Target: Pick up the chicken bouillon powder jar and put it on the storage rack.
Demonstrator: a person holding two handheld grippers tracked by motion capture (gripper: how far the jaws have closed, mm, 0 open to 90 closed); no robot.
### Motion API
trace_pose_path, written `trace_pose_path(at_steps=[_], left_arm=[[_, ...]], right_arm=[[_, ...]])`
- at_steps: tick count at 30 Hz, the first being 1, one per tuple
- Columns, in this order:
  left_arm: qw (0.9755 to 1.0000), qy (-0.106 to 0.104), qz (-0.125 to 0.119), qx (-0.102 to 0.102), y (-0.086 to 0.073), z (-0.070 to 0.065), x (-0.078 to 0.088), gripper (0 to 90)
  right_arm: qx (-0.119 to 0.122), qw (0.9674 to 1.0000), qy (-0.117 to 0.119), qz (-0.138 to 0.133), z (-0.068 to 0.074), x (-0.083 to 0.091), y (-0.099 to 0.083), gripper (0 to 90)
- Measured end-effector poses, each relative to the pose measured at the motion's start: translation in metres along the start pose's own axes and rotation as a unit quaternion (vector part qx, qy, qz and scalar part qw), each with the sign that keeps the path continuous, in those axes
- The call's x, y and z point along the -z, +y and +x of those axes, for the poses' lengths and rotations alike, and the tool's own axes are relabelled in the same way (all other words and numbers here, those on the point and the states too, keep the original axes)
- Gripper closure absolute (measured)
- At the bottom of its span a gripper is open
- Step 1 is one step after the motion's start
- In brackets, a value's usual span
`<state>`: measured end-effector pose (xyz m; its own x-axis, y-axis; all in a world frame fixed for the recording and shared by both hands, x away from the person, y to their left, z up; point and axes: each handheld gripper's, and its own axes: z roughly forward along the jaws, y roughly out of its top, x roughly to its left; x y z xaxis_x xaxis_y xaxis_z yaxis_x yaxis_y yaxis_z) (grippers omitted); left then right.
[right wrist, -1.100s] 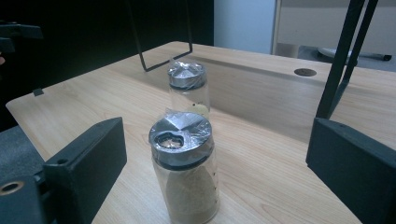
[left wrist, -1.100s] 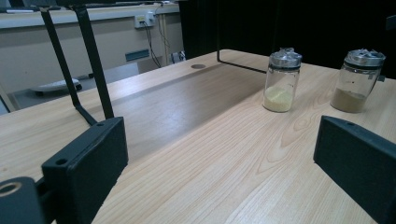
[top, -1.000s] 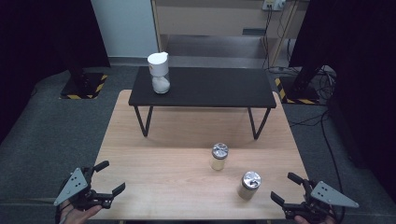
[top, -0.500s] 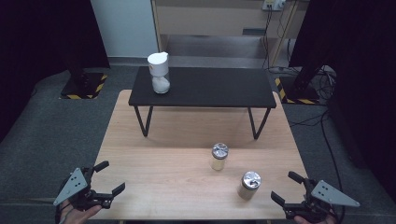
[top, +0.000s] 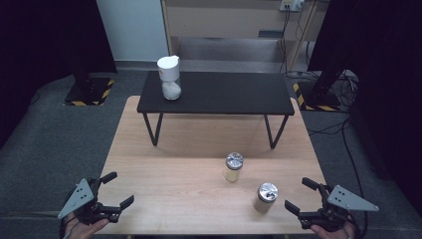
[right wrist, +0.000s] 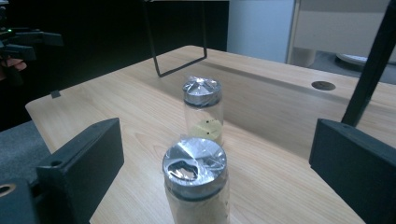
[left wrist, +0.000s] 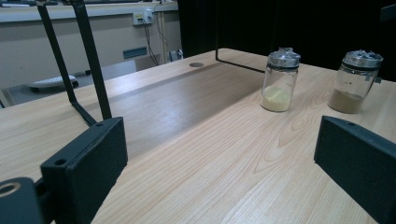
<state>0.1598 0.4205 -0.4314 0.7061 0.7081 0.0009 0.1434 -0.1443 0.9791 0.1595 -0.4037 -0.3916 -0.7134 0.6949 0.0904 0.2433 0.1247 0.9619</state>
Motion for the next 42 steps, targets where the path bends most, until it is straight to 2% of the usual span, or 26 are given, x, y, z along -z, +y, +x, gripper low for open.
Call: trace_pose_path(at_steps=[13, 26, 42], left_arm=[[1.0, -0.002, 0.001, 0.0, 0.0, 0.0, 0.0, 1.6], [1.0, -0.002, 0.002, -0.001, 0.001, 0.0, 0.0, 1.6], [1.0, -0.004, 0.003, -0.002, 0.001, 0.0, 0.0, 1.7]], right_arm=[[0.024, 0.9995, 0.018, 0.007, -0.005, -0.018, 0.023, 4.2], [0.045, 0.9978, 0.045, 0.02, -0.013, -0.05, 0.043, 5.1], [0.055, 0.9963, 0.057, 0.031, -0.02, -0.082, 0.051, 8.0]])
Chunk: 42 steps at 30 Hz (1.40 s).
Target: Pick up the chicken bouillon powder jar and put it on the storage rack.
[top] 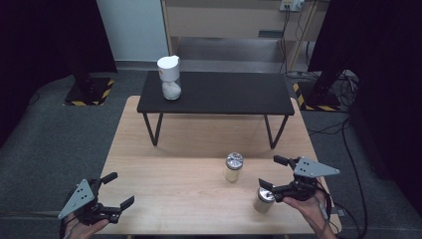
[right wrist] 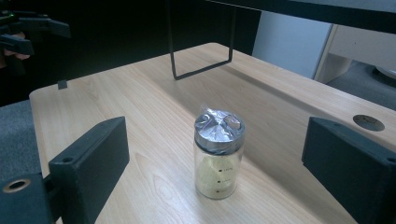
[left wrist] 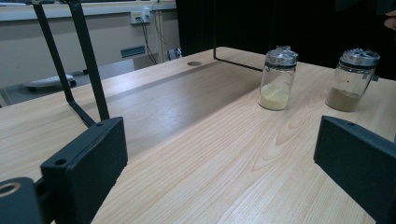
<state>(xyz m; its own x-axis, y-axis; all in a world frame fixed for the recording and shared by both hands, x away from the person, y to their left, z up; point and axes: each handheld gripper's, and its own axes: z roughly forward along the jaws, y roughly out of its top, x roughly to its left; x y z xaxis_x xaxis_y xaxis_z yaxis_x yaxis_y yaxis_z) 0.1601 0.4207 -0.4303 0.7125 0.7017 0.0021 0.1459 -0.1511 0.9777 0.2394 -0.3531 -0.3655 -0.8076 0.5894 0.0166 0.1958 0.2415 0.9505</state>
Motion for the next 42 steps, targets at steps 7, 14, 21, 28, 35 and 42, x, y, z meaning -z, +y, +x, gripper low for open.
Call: trace_pose_path(at_steps=[7, 14, 21, 28, 35, 42], left_arm=[[1.0, -0.001, 0.0, 0.0, 0.0, 0.0, 0.0, 1.7], [1.0, -0.002, 0.001, 0.0, 0.0, 0.0, 0.0, 1.7], [1.0, -0.002, 0.001, 0.001, 0.0, 0.0, 0.0, 1.7], [1.0, -0.002, 0.002, 0.001, 0.0, 0.0, 0.0, 1.7], [1.0, -0.002, 0.002, 0.001, 0.001, 0.0, 0.0, 1.8], [1.0, -0.002, 0.003, 0.001, 0.001, 0.0, 0.0, 1.9]], right_arm=[[0.007, 0.9999, 0.005, 0.005, -0.005, -0.011, 0.006, 9.8], [0.017, 0.9998, 0.01, 0.009, -0.007, -0.023, 0.01, 9.6], [0.037, 0.9984, 0.025, 0.033, -0.009, -0.036, 0.018, 9.5], [0.046, 0.9967, 0.026, 0.062, -0.013, -0.051, 0.031, 4.9], [0.042, 0.9945, 0.039, 0.088, -0.024, -0.07, 0.039, 4.8], [0.048, 0.9911, 0.049, 0.114, -0.034, -0.091, 0.047, 6.8]])
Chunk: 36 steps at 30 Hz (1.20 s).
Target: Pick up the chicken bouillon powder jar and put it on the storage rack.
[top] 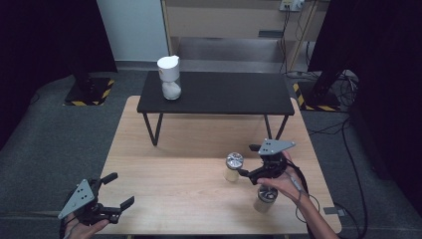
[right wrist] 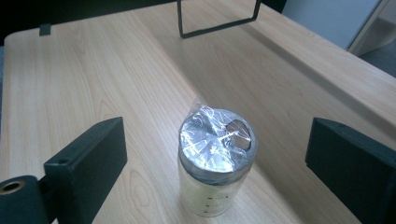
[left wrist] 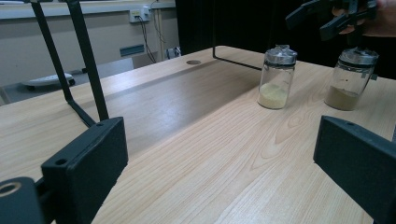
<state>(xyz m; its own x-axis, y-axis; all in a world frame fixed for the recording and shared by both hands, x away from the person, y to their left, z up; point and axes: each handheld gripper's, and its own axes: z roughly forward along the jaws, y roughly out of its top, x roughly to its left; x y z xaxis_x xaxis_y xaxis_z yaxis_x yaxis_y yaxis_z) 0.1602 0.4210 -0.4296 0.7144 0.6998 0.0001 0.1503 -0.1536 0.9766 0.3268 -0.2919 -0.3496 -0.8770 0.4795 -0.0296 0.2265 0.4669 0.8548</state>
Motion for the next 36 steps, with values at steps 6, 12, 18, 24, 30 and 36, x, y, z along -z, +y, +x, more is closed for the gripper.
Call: trace_pose_path(at_steps=[6, 12, 18, 24, 30, 36], left_arm=[[1.0, 0.0, 0.0, 0.0, 0.0, 0.0, 0.0, 1.9], [1.0, 0.0, 0.0, 0.001, 0.0, 0.0, 0.0, 1.9], [1.0, 0.0, 0.0, 0.001, 0.0, 0.0, 0.0, 1.8], [1.0, -0.001, 0.0, 0.001, -0.001, 0.001, 0.0, 1.9], [1.0, -0.001, 0.0, 0.001, -0.001, 0.001, 0.0, 1.9], [1.0, -0.001, 0.0, 0.001, 0.0, 0.001, 0.0, 2.0]], right_arm=[[-0.001, 0.9997, 0.01, 0.02, -0.008, -0.013, 0.004, 9.8], [0.003, 0.9991, 0.016, 0.04, -0.015, -0.026, 0.01, 10.8], [0.008, 0.998, 0.025, 0.058, -0.019, -0.038, 0.014, 13.7], [0.02, 0.9965, 0.033, 0.075, -0.023, -0.047, 0.019, 18.2], [0.026, 0.9951, 0.044, 0.085, -0.027, -0.054, 0.021, 22.9], [0.033, 0.9939, 0.051, 0.092, -0.029, -0.059, 0.022, 33.2]])
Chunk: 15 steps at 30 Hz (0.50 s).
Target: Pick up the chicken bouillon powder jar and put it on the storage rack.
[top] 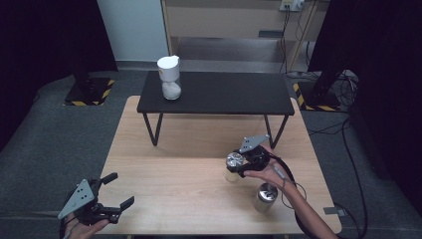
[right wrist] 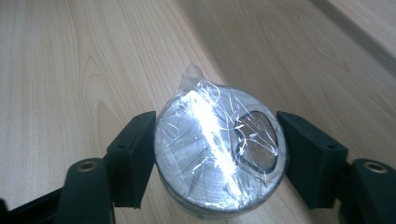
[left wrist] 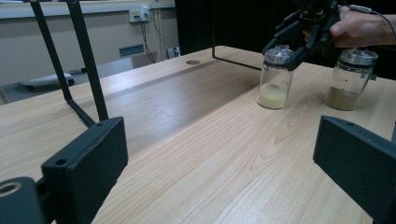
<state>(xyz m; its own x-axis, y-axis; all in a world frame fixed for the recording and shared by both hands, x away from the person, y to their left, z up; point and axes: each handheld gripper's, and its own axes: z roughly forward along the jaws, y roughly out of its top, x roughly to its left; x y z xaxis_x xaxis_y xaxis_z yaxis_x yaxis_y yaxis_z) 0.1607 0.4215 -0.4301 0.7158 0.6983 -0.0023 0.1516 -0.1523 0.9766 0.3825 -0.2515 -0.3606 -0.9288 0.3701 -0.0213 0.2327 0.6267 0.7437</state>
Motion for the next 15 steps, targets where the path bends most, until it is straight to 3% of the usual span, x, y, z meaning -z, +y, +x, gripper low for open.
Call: trace_pose_path(at_steps=[15], left_arm=[[1.0, 0.0, 0.001, 0.0, 0.0003, -0.0001, 0.0001, 2.0]], right_arm=[[-0.009, 0.9999, 0.009, -0.005, -0.0049, -0.0003, -0.0004, 35.3]])
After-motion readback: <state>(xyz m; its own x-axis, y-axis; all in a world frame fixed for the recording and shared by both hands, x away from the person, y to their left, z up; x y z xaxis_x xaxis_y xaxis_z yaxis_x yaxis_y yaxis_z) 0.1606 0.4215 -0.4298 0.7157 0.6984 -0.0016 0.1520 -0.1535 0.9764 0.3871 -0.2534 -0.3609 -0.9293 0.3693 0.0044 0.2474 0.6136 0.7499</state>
